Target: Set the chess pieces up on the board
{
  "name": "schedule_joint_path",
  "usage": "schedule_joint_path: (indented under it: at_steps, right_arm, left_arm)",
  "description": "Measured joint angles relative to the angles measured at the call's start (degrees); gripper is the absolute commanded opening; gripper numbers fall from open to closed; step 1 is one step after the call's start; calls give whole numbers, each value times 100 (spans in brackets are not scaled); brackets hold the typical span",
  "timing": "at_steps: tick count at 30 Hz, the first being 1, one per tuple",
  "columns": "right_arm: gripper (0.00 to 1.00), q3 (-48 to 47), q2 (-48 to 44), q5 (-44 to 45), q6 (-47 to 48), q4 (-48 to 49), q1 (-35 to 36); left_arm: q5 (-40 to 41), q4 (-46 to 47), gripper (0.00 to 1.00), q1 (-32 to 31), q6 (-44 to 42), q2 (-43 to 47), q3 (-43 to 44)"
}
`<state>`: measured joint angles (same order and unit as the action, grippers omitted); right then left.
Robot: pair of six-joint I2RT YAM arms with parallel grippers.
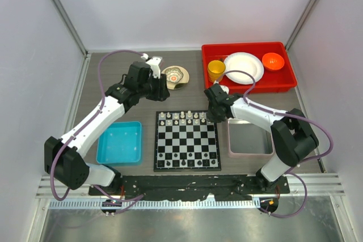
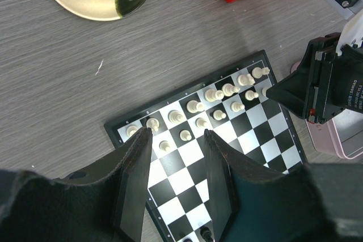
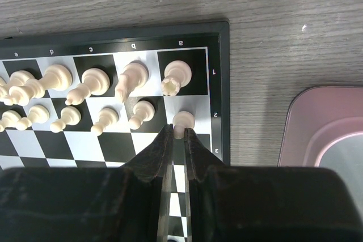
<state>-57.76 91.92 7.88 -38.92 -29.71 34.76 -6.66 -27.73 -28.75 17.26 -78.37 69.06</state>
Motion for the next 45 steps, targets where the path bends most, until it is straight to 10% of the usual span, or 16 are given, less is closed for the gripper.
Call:
schedule_joint_path:
  at_steps: [29, 45]
  right_arm:
    - [28, -79, -31, 4, 22, -125, 0]
    - [56, -310, -2857, 516, 310, -896, -146]
  left_arm:
    - [0, 0, 45, 0, 0, 0, 0]
    - [140, -2, 55, 4, -11, 7, 0]
